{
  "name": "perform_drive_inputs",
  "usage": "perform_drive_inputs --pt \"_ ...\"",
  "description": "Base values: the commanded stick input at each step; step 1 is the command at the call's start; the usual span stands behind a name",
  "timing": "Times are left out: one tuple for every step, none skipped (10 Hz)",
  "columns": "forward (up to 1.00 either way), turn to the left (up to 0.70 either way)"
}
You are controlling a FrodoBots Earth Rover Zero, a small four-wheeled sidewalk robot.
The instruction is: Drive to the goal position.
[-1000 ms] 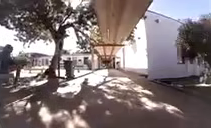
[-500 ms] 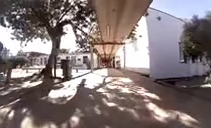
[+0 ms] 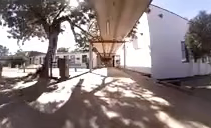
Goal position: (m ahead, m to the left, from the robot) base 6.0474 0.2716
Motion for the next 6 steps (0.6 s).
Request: perform_drive_inputs --pt "0.7 0.0" --pt "0.7 0.0" --pt "0.7 0.0" --pt "0.7 0.0" --pt "0.7 0.0" --pt "0.7 0.0"
